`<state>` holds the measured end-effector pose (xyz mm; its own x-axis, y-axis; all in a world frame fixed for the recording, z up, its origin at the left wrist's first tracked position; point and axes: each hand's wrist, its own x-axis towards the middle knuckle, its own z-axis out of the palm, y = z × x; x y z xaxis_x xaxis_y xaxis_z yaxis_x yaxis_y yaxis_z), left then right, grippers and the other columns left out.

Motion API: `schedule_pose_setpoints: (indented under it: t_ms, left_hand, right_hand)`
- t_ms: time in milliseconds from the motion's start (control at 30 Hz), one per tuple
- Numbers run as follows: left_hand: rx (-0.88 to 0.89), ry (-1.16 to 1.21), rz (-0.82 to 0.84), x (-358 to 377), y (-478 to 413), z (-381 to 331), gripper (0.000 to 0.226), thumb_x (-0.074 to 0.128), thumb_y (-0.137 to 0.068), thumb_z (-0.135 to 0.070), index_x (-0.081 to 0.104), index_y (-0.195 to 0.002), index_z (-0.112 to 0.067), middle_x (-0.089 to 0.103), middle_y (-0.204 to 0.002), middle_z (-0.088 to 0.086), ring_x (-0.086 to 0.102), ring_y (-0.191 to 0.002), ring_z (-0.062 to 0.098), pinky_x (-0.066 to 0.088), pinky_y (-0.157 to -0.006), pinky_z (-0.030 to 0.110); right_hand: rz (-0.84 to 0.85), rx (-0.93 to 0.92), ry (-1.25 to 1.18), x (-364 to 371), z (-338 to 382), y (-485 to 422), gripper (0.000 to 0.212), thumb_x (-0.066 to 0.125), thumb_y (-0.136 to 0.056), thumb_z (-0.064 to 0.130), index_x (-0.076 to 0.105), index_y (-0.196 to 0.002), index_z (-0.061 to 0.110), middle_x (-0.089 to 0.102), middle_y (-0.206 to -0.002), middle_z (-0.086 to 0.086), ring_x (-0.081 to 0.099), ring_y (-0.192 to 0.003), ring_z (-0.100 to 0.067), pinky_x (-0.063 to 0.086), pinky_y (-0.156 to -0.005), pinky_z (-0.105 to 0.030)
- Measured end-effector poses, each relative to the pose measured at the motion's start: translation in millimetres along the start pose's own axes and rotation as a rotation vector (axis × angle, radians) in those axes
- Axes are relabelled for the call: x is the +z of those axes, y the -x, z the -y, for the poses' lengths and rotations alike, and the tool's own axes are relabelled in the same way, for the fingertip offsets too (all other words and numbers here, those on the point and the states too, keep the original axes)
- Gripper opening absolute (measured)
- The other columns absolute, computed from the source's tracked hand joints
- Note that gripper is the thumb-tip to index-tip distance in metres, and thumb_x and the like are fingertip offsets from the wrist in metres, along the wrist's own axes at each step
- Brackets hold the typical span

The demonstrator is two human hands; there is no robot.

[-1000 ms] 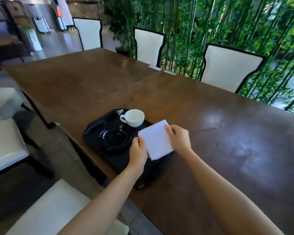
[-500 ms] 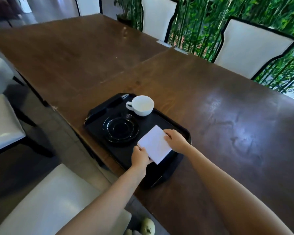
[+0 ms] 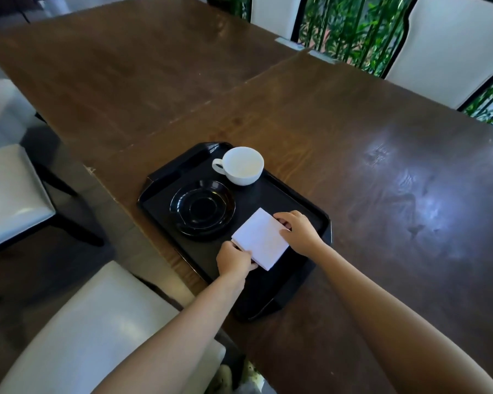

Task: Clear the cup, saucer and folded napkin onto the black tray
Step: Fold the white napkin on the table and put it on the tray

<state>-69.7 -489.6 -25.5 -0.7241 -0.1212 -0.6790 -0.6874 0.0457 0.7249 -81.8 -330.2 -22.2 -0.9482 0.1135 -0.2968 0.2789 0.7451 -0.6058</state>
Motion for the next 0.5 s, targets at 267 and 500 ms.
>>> schedule_pose_setpoints:
  t_ms: [267,500]
  left_hand:
    - [0.078,-0.041,-0.058,1.5,10.5,11.8,0.060,0.059,-0.084,0.009,0.033,-0.131,-0.017,0.053,-0.105,0.012,0.063,-0.094,0.025,0.059,-0.065,0.029]
    - [0.097,-0.062,-0.118,12.4,16.6,20.7,0.055,0.060,-0.082,0.011,0.037,-0.123,-0.017,0.053,-0.092,0.006,0.062,-0.090,0.020,0.056,-0.058,0.022]
  right_hand:
    - [-0.026,-0.001,-0.002,-1.5,-6.9,-1.0,0.037,0.048,-0.092,0.007,0.055,-0.127,0.013,0.051,-0.120,-0.008,0.051,-0.110,-0.022,0.041,-0.089,-0.025]
    - [-0.056,0.000,-0.036,1.4,-9.8,-1.2,0.033,0.047,-0.090,0.003,0.059,-0.119,0.011,0.052,-0.117,-0.008,0.053,-0.101,-0.021,0.042,-0.085,-0.025]
